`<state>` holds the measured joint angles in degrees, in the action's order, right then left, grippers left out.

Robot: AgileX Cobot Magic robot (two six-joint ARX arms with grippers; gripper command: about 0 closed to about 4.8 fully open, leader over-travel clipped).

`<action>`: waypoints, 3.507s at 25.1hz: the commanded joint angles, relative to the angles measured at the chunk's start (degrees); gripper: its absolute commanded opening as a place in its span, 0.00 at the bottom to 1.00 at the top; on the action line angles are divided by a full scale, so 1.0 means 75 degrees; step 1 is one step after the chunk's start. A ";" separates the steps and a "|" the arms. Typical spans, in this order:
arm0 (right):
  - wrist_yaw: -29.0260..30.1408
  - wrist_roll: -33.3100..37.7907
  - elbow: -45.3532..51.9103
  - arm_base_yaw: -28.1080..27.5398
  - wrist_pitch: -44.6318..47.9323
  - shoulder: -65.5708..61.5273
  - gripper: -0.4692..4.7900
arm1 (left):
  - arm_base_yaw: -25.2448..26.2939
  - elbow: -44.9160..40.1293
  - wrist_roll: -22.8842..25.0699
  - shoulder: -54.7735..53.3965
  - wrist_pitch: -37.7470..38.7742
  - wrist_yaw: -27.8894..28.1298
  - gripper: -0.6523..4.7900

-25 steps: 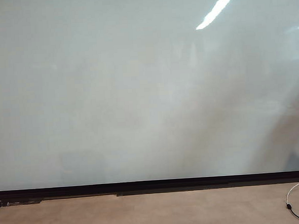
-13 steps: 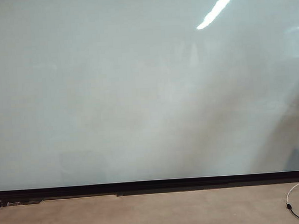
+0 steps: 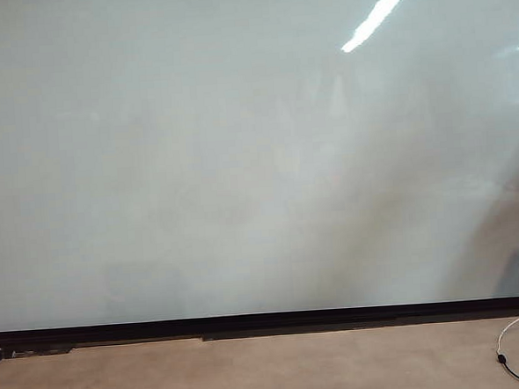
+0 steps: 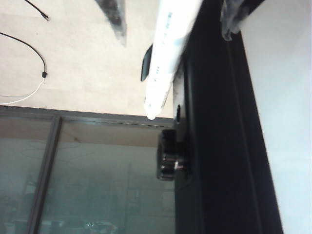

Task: Pick up the pen on the shelf to the right of the whiteboard and draw a check mark.

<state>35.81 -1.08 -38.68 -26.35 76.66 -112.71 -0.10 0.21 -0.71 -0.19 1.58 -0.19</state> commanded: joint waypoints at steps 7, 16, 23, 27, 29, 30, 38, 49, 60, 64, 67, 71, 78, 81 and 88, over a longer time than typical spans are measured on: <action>0.0076 0.0140 -0.0108 0.0000 0.0254 -0.0017 0.57 | 0.0000 0.0023 0.0035 0.0000 -0.0050 -0.0003 0.11; 0.0184 0.0204 -0.0184 0.0006 0.0303 -0.0017 0.54 | 0.0000 0.0023 0.0035 0.0000 -0.0050 -0.0003 0.11; 0.0219 0.0303 -0.0213 0.0006 0.0268 -0.0017 0.49 | 0.0000 0.0020 0.0035 0.0000 -0.0050 -0.0003 0.11; 0.0221 0.0326 -0.0213 0.0006 0.0268 -0.0017 0.49 | 0.0000 0.0023 0.0035 0.0000 -0.0050 -0.0003 0.11; 0.0221 0.0344 -0.0213 0.0012 0.0268 -0.0017 0.46 | 0.0000 0.0020 0.0035 0.0000 -0.0050 0.0000 0.11; 0.0224 0.0347 -0.0213 0.0012 0.0265 -0.0017 0.46 | 0.0000 0.0023 0.0035 0.0000 -0.0050 -0.0003 0.11; 0.0224 0.0347 -0.0210 0.0012 0.0210 -0.0017 0.37 | 0.0000 0.0023 0.0035 0.0000 -0.0050 0.0000 0.11; 0.0251 0.0347 -0.0207 0.0041 0.0198 -0.0017 0.30 | 0.0000 0.0020 0.0035 0.0000 -0.0050 -0.0003 0.11; 0.0388 0.0350 -0.0201 0.0058 0.0221 -0.0017 0.09 | 0.0000 0.0023 0.0035 0.0000 -0.0050 0.0000 0.11; 0.0358 0.0350 -0.0189 -0.0061 0.0254 0.0079 0.09 | 0.0000 0.0023 0.0035 0.0000 -0.0050 -0.0003 0.11; 0.0300 0.0350 -0.0189 -0.0187 0.0245 0.0204 0.09 | 0.0000 0.0020 0.0035 0.0000 -0.0047 0.0000 0.11; 0.0146 0.0350 -0.0172 -0.0356 0.0251 0.0405 0.09 | 0.0000 0.0020 0.0035 0.0000 -0.0044 0.0000 0.11; -0.1026 0.0353 0.0510 -0.0554 0.0210 0.1113 0.08 | 0.0000 0.0023 0.0035 0.0000 -0.0047 -0.0003 0.11; -0.1684 0.0402 0.1064 -0.0460 0.0216 0.1734 0.08 | 0.0000 0.0023 0.0035 0.0000 -0.0052 -0.0003 0.11; -0.3258 0.0391 0.2585 0.0347 0.0184 0.3622 0.08 | -0.0003 0.0020 0.0035 0.0000 -0.0047 0.0000 0.11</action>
<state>13.82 1.72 -20.14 -24.53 77.06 -87.22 -0.10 0.21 -0.71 -0.19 1.58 -0.19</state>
